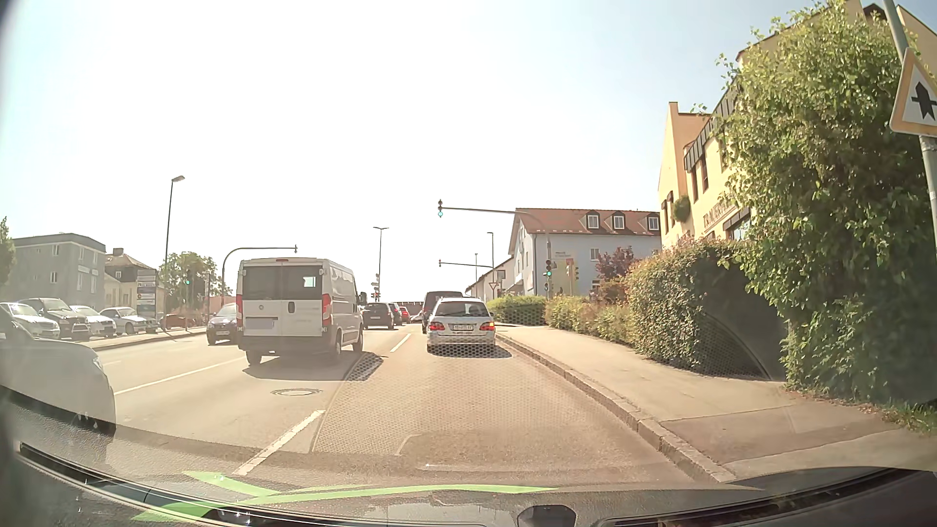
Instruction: Follow the waypoints while adhering to traffic rules and regulations
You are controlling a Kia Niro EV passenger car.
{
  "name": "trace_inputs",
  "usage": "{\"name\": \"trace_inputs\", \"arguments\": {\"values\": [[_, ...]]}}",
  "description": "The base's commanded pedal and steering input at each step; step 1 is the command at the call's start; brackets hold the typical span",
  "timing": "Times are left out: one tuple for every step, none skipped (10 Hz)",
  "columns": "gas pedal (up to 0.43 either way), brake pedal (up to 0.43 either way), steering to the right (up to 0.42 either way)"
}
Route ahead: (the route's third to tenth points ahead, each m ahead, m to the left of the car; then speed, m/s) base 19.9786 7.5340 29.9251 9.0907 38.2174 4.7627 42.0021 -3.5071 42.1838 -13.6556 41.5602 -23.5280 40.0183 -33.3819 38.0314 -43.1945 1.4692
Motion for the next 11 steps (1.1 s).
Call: {"name": "trace_inputs", "arguments": {"values": [[0.37,0.0,-0.026],[0.37,0.0,-0.026],[0.37,0.0,-0.026],[0.37,0.0,-0.026],[0.37,0.0,-0.026],[0.37,0.0,-0.026],[0.37,0.0,-0.026],[0.37,0.0,-0.027],[0.37,0.0,-0.029],[0.37,0.0,-0.03],[0.37,0.0,-0.032]]}}
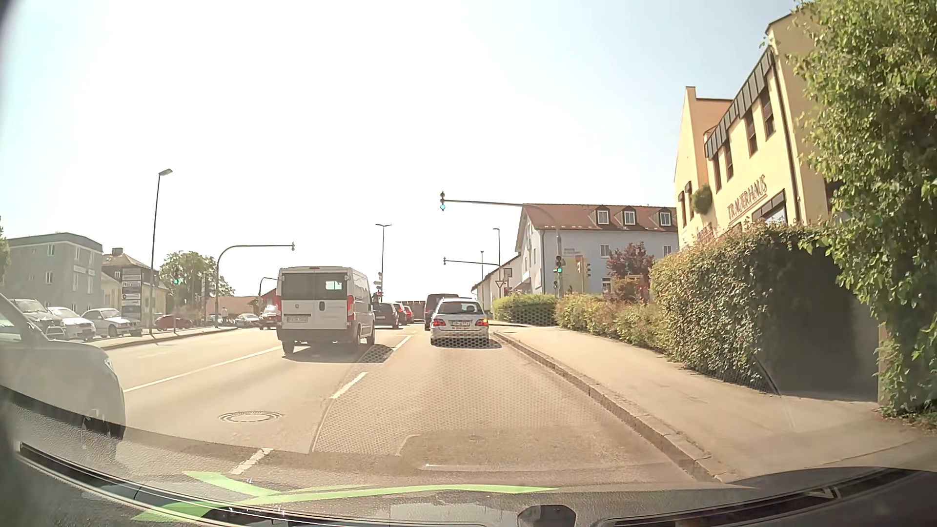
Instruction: Follow the waypoints while adhering to traffic rules and regulations
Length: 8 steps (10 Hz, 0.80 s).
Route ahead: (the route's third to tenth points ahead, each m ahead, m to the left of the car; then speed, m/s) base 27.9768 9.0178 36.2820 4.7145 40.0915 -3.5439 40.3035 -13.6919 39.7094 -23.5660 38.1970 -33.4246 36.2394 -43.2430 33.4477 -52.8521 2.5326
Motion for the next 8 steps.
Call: {"name": "trace_inputs", "arguments": {"values": [[0.37,0.0,-0.032],[0.37,0.0,-0.033],[0.37,0.0,-0.035],[0.37,0.0,-0.036],[0.358,0.0,-0.036],[0.35,0.0,-0.038],[0.339,0.0,-0.038],[0.311,0.0,-0.039]]}}
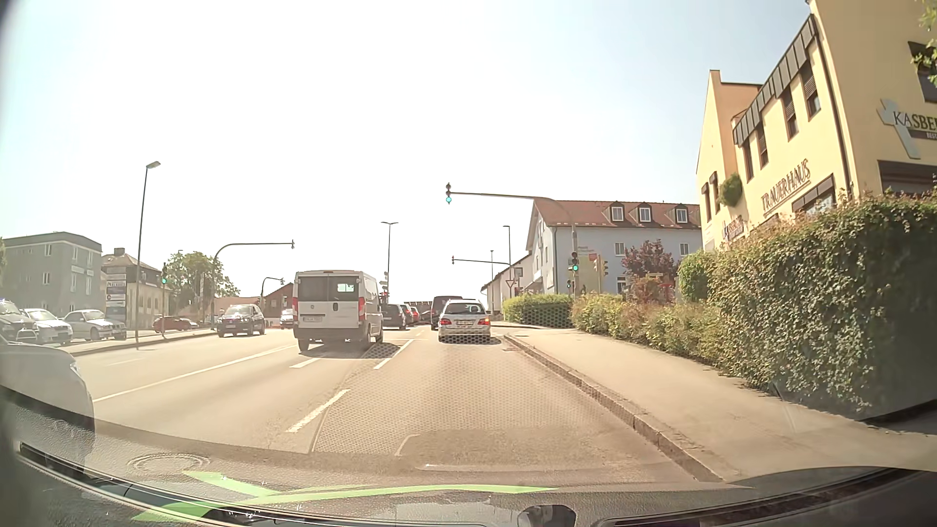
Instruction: Follow the waypoints while adhering to traffic rules and regulations
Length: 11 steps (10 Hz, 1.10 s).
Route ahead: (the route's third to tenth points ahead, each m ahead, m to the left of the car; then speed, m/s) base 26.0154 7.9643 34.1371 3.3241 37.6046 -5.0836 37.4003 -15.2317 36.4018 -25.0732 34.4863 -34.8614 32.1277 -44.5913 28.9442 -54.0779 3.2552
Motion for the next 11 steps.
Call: {"name": "trace_inputs", "arguments": {"values": [[0.299,0.0,-0.039],[0.299,0.0,-0.04],[0.299,0.0,-0.041],[0.299,0.0,-0.042],[0.299,0.0,-0.042],[0.299,0.0,-0.042],[0.299,0.0,-0.041],[0.299,0.0,-0.042],[0.311,0.0,-0.042],[0.311,0.0,-0.042],[0.311,0.0,-0.042]]}}
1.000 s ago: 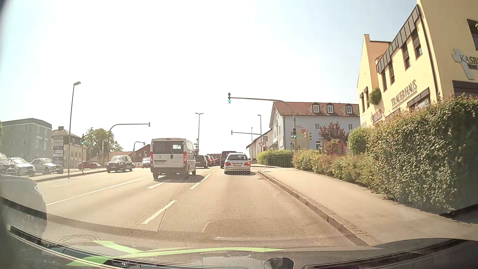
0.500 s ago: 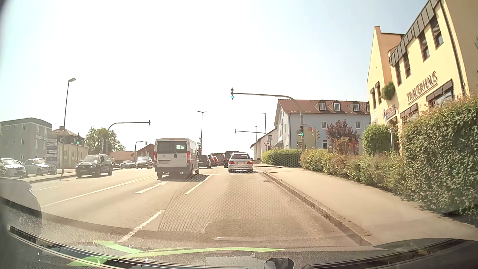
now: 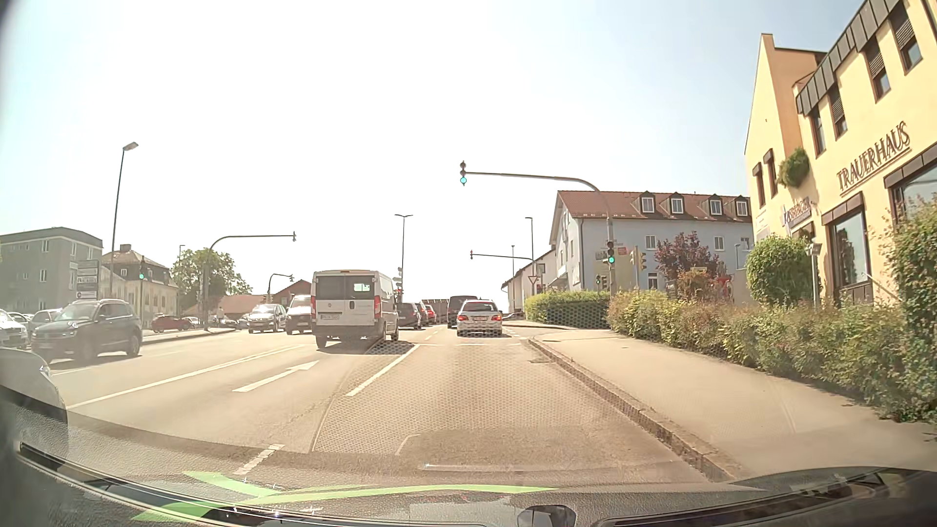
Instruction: Follow the waypoints while adhering to traffic rules and regulations
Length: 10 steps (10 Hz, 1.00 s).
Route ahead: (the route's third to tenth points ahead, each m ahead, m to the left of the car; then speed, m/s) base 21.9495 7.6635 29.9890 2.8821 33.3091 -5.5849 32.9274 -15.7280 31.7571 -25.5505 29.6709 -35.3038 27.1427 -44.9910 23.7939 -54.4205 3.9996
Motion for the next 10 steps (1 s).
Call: {"name": "trace_inputs", "arguments": {"values": [[0.311,0.0,-0.042],[0.311,0.0,-0.043],[0.311,0.0,-0.043],[0.311,0.0,-0.043],[0.311,0.0,-0.043],[0.311,0.0,-0.043],[0.311,0.0,-0.043],[0.311,0.0,-0.043],[0.311,0.0,-0.042],[0.311,0.0,-0.039]]}}
